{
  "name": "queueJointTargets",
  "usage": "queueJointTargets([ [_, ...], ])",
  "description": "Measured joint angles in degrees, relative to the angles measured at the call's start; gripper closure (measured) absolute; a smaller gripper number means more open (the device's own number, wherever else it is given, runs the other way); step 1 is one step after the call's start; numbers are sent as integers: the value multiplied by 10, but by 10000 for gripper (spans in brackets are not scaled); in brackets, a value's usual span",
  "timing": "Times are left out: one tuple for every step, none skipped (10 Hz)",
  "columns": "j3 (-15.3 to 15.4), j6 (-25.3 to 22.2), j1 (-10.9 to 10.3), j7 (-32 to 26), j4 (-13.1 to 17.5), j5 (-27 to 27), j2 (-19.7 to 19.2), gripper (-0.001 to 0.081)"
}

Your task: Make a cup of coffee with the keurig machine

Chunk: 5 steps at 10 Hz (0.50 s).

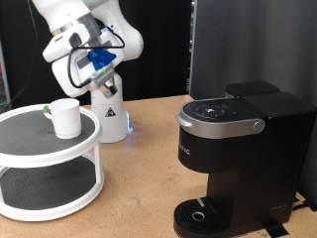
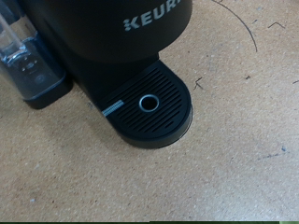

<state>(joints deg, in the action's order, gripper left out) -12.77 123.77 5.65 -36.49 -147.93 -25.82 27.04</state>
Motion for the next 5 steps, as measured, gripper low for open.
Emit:
queueJointTargets([
  [-2,-7,3,-5,-8,8,13,802],
  [-5,-20,6,-12,-14,16,29,802],
  [-10,-38,11,-24,-20,24,47,802],
  [-18,-58,16,-36,-25,34,66,802],
  [-25,-79,24,-49,-31,49,85,802],
])
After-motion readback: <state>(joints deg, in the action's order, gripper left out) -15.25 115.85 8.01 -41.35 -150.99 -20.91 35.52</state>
